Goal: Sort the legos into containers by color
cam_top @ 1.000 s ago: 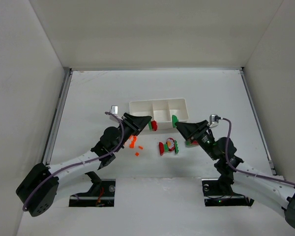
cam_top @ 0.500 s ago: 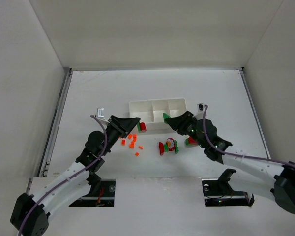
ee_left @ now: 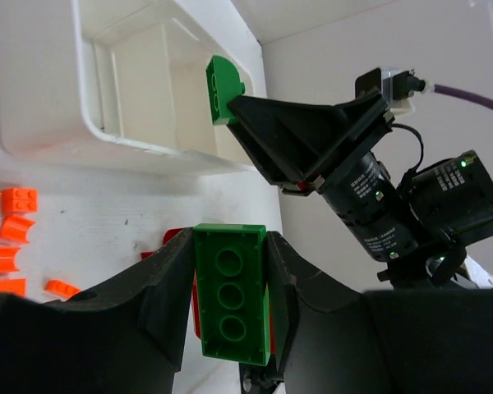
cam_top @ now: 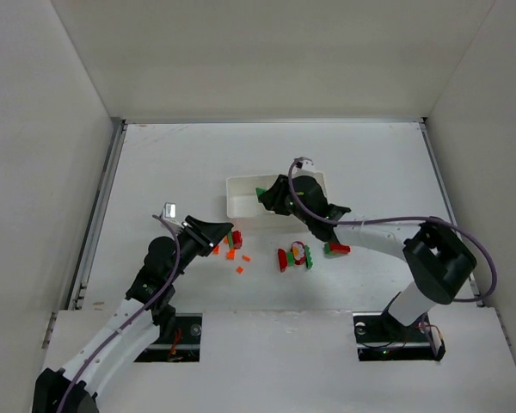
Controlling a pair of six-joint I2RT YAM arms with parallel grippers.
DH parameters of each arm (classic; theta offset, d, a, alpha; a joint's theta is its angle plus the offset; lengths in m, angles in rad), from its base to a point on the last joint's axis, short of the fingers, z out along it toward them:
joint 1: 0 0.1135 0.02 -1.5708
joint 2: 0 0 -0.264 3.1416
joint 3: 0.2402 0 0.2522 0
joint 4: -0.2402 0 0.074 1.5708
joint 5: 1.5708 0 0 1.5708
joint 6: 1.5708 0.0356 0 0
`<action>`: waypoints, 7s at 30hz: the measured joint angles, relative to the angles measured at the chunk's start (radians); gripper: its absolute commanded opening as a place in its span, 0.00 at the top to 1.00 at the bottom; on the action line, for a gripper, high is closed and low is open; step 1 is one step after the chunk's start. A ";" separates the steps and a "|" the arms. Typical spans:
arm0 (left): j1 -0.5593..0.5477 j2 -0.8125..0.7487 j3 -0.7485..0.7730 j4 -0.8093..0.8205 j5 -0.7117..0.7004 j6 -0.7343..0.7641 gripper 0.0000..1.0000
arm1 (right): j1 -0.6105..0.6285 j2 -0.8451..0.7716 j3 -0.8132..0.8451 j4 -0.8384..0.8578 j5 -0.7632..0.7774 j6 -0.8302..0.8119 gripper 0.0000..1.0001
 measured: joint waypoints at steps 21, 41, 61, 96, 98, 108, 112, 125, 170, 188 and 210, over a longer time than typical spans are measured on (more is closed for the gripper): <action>0.002 0.266 0.035 0.135 0.042 -0.016 0.82 | 0.176 -0.408 -0.184 0.017 -0.016 -0.047 0.29; -0.150 0.361 0.119 0.195 -0.063 -0.006 0.83 | 0.285 -0.298 -0.174 0.000 -0.004 -0.081 0.47; -0.129 0.337 0.118 0.199 -0.063 0.003 0.84 | 0.268 -0.309 -0.192 0.022 0.025 -0.042 0.75; -0.087 0.376 0.140 0.204 -0.038 0.032 0.83 | -0.039 -0.145 -0.118 0.033 0.082 -0.151 0.36; -0.086 0.390 0.160 0.206 -0.053 0.043 0.83 | -0.035 -0.180 -0.127 0.034 0.089 -0.158 0.43; -0.104 0.585 0.295 0.210 -0.240 0.157 0.83 | 0.082 -0.449 -0.358 0.016 0.190 -0.159 0.48; -0.107 0.721 0.377 0.210 -0.314 0.225 0.82 | 0.162 -0.530 -0.393 -0.045 0.258 -0.160 0.46; -0.096 0.908 0.485 0.214 -0.418 0.354 0.36 | 0.211 -0.750 -0.461 -0.250 0.443 -0.115 0.30; -0.425 0.502 0.229 0.166 -0.370 0.399 0.61 | -0.202 -0.530 -0.428 -0.534 0.249 0.072 0.05; -0.342 0.398 0.189 0.161 -0.313 0.388 0.61 | -0.123 -0.429 -0.402 -0.535 0.106 0.111 0.19; -0.317 0.386 0.176 0.149 -0.272 0.362 0.61 | -0.077 -0.440 -0.447 -0.428 0.168 0.222 0.11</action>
